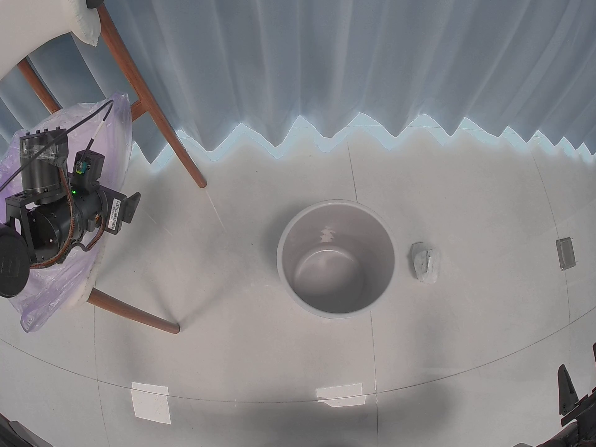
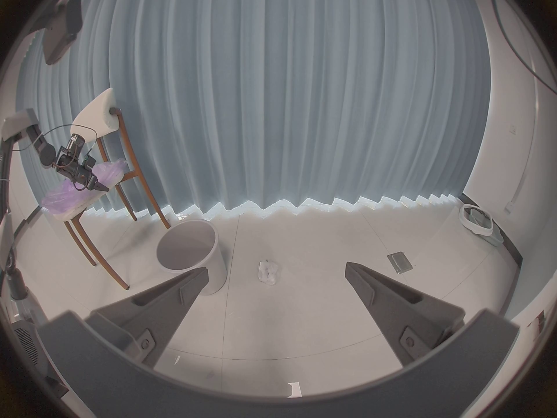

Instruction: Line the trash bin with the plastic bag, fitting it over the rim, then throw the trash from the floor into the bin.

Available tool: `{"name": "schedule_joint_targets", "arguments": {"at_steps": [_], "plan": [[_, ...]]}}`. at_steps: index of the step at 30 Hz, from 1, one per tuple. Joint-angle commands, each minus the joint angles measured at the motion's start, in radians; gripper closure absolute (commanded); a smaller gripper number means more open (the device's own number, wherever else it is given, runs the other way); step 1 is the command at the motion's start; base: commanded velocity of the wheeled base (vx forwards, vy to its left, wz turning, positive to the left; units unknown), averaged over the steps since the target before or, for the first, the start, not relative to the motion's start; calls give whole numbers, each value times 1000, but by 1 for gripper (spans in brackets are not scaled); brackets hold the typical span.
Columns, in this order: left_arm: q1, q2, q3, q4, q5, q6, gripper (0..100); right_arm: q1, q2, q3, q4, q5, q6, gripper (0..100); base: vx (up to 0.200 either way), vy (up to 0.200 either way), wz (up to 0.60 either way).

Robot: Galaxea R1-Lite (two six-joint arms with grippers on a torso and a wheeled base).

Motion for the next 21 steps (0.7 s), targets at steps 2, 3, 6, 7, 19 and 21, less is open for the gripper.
{"name": "schedule_joint_targets", "arguments": {"at_steps": [2, 3, 6, 7, 19, 21], "plan": [[24, 6, 5, -2, -1, 11, 100, 0, -17, 18, 0, 0, 0, 0, 0, 0, 0], [24, 5, 7, -8, -1, 11, 100, 0, -17, 18, 0, 0, 0, 0, 0, 0, 0], [22, 3, 14, -14, -1, 10, 100, 0, -17, 18, 0, 0, 0, 0, 0, 0, 0], [24, -3, 25, -17, -3, 10, 100, 0, -17, 18, 0, 0, 0, 0, 0, 0, 0], [-1, -181, 39, -6, -142, -295, 100, 0, -17, 18, 0, 0, 0, 0, 0, 0, 0], [-1, -212, 48, -5, -177, -355, 100, 0, -17, 18, 0, 0, 0, 0, 0, 0, 0]]}}
